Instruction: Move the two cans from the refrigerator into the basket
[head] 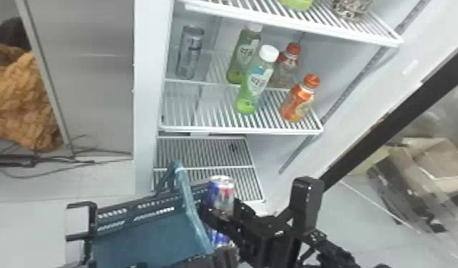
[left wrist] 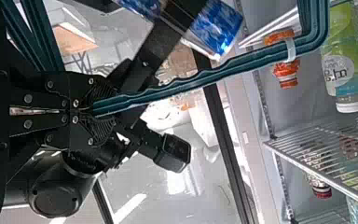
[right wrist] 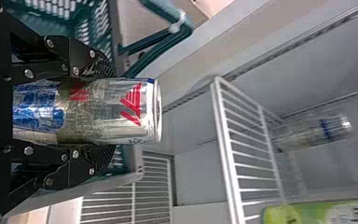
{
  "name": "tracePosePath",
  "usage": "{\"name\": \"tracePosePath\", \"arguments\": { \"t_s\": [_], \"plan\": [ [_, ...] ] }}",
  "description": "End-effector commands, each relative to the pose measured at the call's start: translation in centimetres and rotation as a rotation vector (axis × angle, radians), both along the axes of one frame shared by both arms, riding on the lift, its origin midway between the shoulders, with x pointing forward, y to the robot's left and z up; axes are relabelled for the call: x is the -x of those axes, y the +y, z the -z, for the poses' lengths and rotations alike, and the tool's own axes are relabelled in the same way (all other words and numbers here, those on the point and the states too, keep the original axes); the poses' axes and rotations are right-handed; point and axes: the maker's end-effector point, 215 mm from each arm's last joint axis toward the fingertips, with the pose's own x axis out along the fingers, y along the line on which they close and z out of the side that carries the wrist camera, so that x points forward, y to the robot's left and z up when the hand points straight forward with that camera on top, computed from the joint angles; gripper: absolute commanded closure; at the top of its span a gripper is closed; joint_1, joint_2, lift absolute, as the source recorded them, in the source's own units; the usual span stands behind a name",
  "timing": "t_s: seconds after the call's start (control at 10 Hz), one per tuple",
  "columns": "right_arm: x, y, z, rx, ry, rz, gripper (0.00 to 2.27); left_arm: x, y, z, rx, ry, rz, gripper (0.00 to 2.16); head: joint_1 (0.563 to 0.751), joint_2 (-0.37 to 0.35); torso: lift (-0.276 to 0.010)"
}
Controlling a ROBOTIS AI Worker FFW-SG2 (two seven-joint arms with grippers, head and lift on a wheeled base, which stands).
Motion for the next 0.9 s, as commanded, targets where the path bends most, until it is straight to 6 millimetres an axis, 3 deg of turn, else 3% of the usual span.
{"name": "tracePosePath", "arguments": {
  "t_s": [0.0,0.1,0.3,0.6,0.8],
  "plan": [
    [0.1,-0.1,1.0,0.004,0.025,-0.009,0.99,0.0,0.0,0.0,-0.001,-0.001,-0.001,1.21,0.695,-0.35,-0.276],
    [0.2,0.0,1.4,0.007,0.041,-0.016,0.99,-0.1,0.1,0.0,0.0,-0.001,-0.004,1.21,0.695,-0.35,-0.276],
    [0.0,-0.2,1.5,0.008,0.04,-0.02,0.65,-0.2,0.2,0.1,-0.002,-0.001,-0.007,1.21,0.695,-0.35,-0.276],
    [-0.5,-0.8,0.9,0.015,0.011,-0.01,0.58,-0.1,0.2,0.1,-0.002,0.002,-0.007,1.21,0.695,-0.35,-0.276],
    [-1.7,-1.4,-1.2,0.027,-0.068,0.01,0.49,-0.1,0.2,0.1,0.0,0.002,-0.008,1.21,0.695,-0.35,-0.276]
  ]
}}
